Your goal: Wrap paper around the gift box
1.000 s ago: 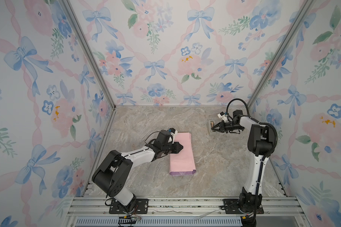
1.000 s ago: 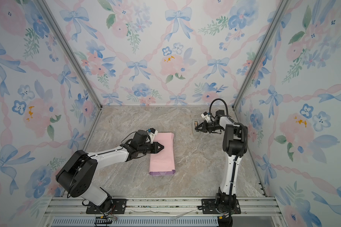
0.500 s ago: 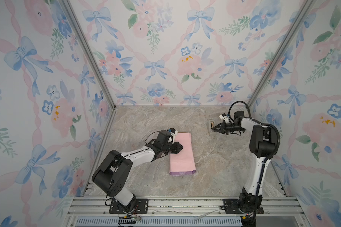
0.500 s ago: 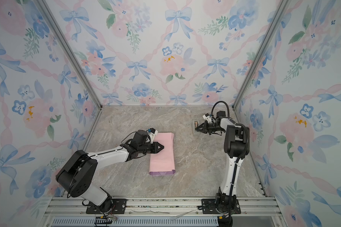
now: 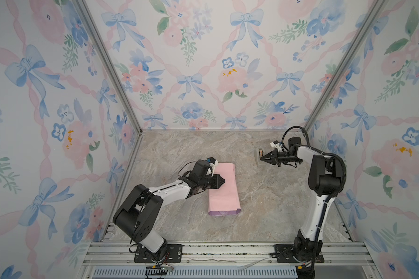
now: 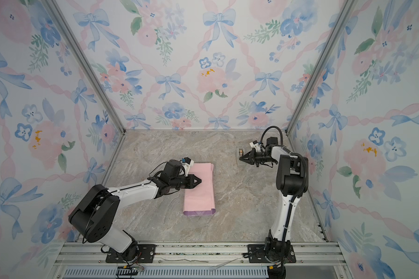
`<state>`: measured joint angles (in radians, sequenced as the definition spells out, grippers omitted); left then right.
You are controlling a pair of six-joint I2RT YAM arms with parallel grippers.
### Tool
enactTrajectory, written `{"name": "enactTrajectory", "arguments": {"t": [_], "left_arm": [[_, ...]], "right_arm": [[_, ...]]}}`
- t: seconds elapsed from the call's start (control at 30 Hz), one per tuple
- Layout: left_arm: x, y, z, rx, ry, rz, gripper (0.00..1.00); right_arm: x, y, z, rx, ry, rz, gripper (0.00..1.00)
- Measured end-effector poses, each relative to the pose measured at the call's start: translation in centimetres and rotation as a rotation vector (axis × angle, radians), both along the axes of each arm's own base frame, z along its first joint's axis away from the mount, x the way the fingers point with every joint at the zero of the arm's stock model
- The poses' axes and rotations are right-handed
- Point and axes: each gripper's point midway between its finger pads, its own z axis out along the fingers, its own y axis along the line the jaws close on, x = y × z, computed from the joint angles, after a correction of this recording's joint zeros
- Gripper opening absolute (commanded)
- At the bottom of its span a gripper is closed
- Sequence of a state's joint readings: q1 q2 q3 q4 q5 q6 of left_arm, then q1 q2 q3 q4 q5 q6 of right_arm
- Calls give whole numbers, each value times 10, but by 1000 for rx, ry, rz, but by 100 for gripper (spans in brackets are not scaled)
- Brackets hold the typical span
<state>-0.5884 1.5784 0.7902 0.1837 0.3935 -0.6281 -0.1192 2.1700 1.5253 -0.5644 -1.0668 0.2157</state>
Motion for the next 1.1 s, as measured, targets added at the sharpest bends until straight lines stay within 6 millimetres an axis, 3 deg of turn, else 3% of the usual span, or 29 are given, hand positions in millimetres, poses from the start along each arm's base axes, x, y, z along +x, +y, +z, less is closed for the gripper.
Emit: {"name": "enactTrajectory", "arguments": {"t": [0.5, 0.83, 1.1], "left_arm": [[0, 0, 0, 1, 1, 0, 16], [0, 0, 0, 2, 0, 2, 16], [0, 0, 0, 3, 2, 2, 16]], "right_arm": [[-46, 1, -1, -44, 37, -28, 0], [-65, -1, -13, -54, 53, -78, 0], [-65, -3, -22, -56, 54, -109, 0]]}}
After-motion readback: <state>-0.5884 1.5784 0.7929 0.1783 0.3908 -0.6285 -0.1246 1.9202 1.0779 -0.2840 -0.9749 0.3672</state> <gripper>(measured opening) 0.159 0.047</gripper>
